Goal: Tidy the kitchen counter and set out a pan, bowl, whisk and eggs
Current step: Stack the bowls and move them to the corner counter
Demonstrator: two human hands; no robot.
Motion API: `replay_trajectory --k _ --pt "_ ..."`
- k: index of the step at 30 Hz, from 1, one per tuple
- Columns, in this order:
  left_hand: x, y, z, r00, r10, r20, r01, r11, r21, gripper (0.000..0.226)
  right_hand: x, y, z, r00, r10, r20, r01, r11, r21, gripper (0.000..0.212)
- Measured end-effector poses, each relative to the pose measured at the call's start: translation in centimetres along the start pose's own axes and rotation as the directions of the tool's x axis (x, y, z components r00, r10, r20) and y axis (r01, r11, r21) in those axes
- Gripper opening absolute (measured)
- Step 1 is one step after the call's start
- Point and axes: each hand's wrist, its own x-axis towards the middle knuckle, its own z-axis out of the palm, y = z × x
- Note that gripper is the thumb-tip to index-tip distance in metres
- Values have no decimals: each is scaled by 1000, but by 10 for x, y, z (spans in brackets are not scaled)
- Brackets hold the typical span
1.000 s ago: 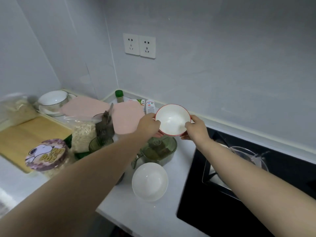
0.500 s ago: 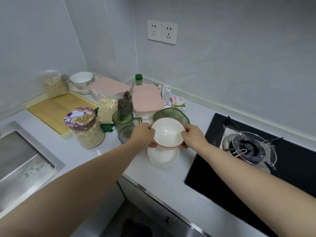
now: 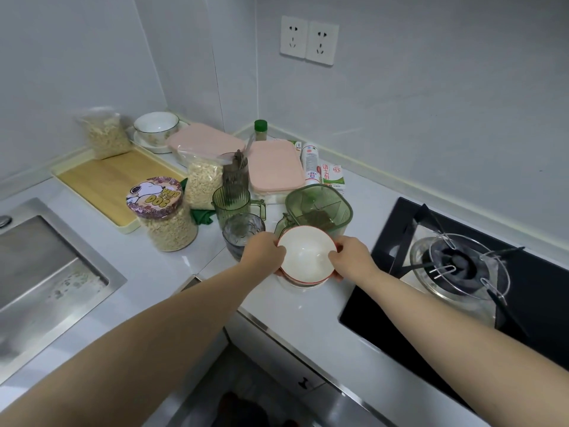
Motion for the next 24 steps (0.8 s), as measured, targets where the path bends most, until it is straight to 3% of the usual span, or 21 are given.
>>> replay_trajectory --k 5,9,12,16,24 --pt "0 -1 3 999 20 -50 -18 998 52 12 1 3 5 999 21 34 -20 999 -28 23" --pt "-2 1 8 999 -40 2 40 999 29 27 3 4 7 990 41 135 -32 997 -70 35" --pt "-4 2 11 995 -101 23 101 995 14 42 3 5 7 968 115 225 -123 992 26 40" --pt "-7 5 14 971 -228 73 236 961 -146 49 -2 5 10 944 149 294 -211 958 192 45" --pt "-7 10 16 943 -297 151 322 928 -188 48 -1 4 10 921 204 331 -283 936 209 46"
